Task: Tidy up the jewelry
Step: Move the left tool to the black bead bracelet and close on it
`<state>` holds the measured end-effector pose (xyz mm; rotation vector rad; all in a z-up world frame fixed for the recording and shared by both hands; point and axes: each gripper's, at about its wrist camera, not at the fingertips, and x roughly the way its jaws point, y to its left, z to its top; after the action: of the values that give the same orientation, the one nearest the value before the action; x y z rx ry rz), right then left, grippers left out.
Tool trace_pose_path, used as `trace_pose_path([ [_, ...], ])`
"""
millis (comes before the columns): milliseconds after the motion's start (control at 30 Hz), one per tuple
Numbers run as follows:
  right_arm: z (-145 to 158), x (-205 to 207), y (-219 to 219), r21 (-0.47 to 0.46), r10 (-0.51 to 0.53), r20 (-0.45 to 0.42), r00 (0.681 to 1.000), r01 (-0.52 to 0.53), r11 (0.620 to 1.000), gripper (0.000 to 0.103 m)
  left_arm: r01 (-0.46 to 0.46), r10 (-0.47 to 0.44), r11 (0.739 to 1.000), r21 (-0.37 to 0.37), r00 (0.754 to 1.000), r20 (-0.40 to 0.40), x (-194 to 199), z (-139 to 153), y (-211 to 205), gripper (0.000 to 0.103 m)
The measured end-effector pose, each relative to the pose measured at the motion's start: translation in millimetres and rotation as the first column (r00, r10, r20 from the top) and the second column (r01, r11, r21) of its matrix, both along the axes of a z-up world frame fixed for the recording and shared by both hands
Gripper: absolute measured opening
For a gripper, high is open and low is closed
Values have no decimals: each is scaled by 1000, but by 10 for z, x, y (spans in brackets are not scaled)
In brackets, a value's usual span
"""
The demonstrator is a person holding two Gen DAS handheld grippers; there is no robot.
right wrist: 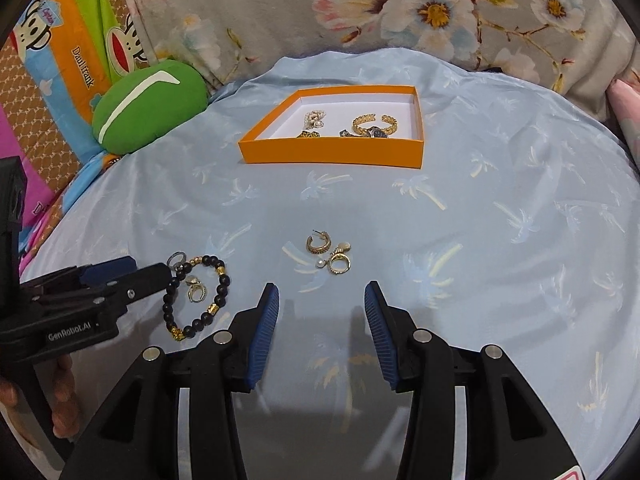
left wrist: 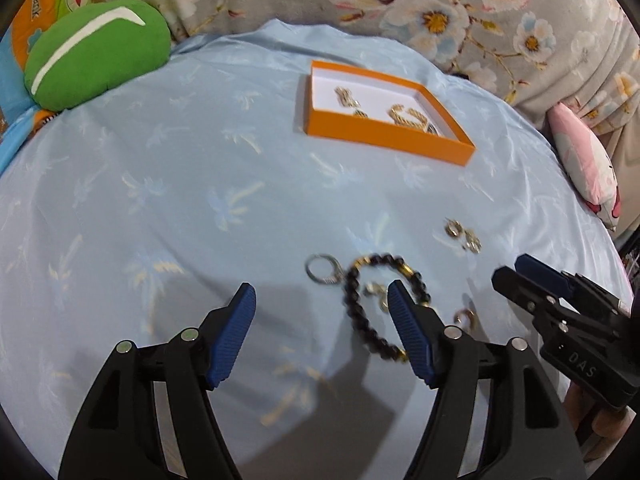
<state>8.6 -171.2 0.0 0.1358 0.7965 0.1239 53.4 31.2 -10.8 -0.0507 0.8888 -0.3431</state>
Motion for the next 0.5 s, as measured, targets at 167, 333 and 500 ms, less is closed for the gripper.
trace_pose_path([
  [167,-15,-69,-38,10,-24,-2,1000,24,1000,44,33,-34,999,-23,999,-12,-102,-25,-86,66],
  [333,-29,-71,-74,21,-40,-10,999,41,999,44,39,-39,999,16,999,-3,-100,-41,-194,66],
  [500,-45,-57,-96,36,-43,-19,999,44,998,44,30,-30,999,19,1000,2,-90,-39,-186,55],
])
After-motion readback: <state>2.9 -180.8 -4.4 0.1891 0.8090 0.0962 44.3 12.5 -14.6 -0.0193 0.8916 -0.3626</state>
